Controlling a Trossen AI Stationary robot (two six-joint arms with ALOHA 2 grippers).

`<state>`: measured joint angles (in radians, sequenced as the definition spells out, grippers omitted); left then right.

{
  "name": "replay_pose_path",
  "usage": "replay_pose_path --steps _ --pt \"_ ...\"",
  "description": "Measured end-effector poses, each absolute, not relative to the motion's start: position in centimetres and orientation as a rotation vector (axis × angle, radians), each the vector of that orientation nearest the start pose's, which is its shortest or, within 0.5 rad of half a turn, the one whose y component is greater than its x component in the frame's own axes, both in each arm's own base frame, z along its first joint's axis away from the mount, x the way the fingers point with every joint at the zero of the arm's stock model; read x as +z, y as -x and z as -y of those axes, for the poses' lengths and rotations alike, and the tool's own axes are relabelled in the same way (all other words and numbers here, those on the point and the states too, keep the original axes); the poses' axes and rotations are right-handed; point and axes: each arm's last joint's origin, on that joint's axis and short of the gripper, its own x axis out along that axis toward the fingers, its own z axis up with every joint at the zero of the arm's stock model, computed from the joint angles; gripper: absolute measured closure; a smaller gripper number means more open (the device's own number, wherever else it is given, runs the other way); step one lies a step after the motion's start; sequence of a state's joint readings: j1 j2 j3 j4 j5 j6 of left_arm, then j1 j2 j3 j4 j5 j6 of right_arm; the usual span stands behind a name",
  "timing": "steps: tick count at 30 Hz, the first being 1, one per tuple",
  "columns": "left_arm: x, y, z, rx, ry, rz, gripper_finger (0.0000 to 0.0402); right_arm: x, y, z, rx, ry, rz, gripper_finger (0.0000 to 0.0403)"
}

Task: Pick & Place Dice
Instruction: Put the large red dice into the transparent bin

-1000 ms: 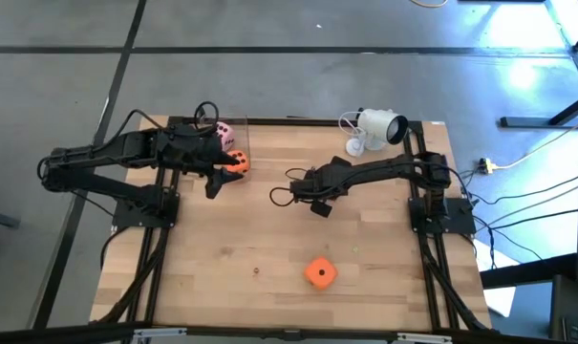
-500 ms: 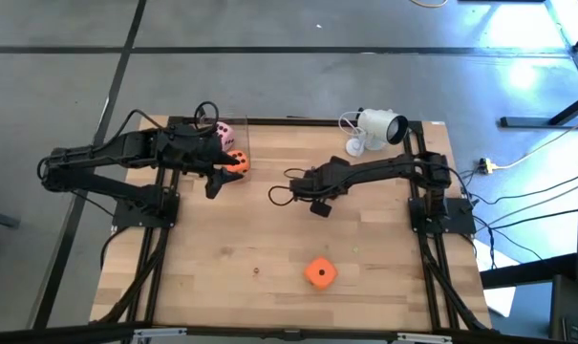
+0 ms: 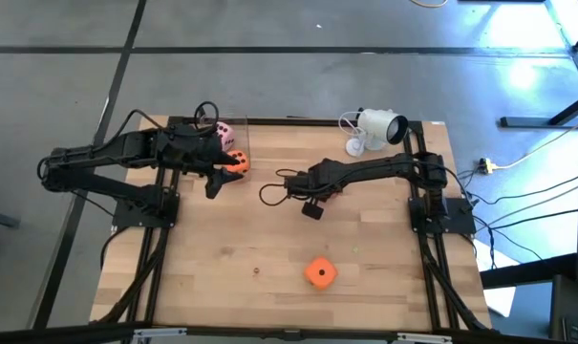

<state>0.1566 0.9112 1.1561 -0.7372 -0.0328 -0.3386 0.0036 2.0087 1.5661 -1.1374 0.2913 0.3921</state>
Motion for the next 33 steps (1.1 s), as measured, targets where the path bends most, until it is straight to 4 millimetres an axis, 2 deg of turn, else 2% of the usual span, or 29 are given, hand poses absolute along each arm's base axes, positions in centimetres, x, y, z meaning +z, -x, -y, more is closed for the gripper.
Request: replay_pose_path --steps 6,21,33 --pt "38.4 -16.4 -2.7 0.267 0.361 -0.457 0.0177 19.7 -37.7 0.8 -0.543 -0.069 -1.497 0.0400" --pt "38.4 -16.4 -2.7 0.271 0.377 -0.455 0.0177 20.0 -36.7 2.7 -0.600 -0.091 -1.583 0.0402" --pt "39.0 -15.2 -2.5 0.259 0.377 -0.413 0.0177 20.0 -36.4 4.0 -0.606 -0.153 -1.609 0.0402"
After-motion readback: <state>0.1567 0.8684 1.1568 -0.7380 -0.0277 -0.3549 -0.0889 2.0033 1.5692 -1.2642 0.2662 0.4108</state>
